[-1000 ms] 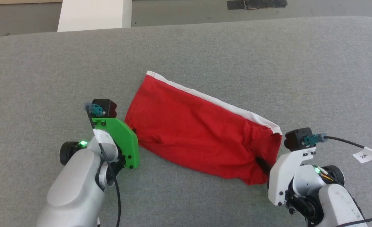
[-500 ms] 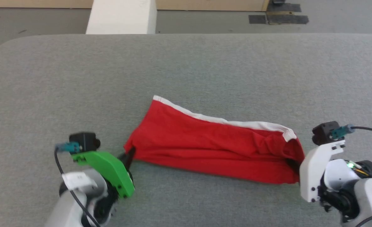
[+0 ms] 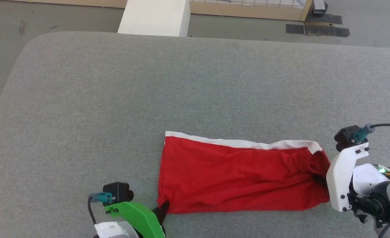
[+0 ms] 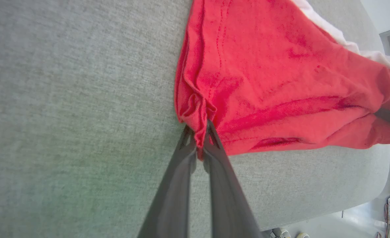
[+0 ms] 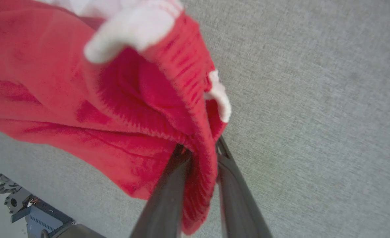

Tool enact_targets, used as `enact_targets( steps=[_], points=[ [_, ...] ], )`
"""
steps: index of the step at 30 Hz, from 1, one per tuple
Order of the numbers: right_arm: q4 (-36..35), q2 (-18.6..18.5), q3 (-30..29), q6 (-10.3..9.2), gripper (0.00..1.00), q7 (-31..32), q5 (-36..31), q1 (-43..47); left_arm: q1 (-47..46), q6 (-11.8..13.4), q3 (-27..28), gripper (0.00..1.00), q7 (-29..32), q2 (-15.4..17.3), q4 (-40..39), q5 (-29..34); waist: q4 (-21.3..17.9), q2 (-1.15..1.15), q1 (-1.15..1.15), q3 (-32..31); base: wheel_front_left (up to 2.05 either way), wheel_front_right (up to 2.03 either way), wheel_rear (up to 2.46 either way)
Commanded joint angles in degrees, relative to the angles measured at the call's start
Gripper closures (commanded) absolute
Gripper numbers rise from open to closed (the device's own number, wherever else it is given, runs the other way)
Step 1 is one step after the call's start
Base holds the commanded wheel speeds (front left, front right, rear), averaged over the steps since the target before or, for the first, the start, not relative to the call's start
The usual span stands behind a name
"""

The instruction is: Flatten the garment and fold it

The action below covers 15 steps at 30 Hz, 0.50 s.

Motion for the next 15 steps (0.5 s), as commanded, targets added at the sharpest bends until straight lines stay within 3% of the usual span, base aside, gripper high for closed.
enact_targets(
  steps=[1, 8, 11, 15],
  points=[
    [0.08, 0.41, -0.26, -0.1, 0.0, -0.49, 0.36, -0.64, -0.03, 0.31, 0.17, 0.0, -0.25, -0.02, -0.46, 0.07, 0.29, 0.0, 0.0, -0.28, 0.0, 0.0, 0.0],
    [-4.56, 8.39, -8.71, -0.1, 0.0, -6.84, -2.18, 5.23, -5.3, -0.39, 3.85, 0.0, -8.65, 4.03, -3.15, 6.05, -0.08, 0.0, 0.0, -2.02, 0.0, 0.0, 0.0],
    [-7.03, 13.3, -12.6, -0.1, 0.0, -8.53, -5.74, 8.11, -7.65, -2.14, 5.35, 0.0, -19.38, 5.71, -3.34, 11.57, -0.82, 0.0, 0.0, -2.3, 0.0, 0.0, 0.0],
    [-8.03, 16.37, -14.24, -0.1, 0.0, -8.8, -8.87, 9.79, -8.82, -3.24, 6.37, 0.0, -33.05, 7.32, -0.63, 18.2, -2.0, 0.0, 0.0, -2.26, 0.0, 0.0, 0.0]
  ],
)
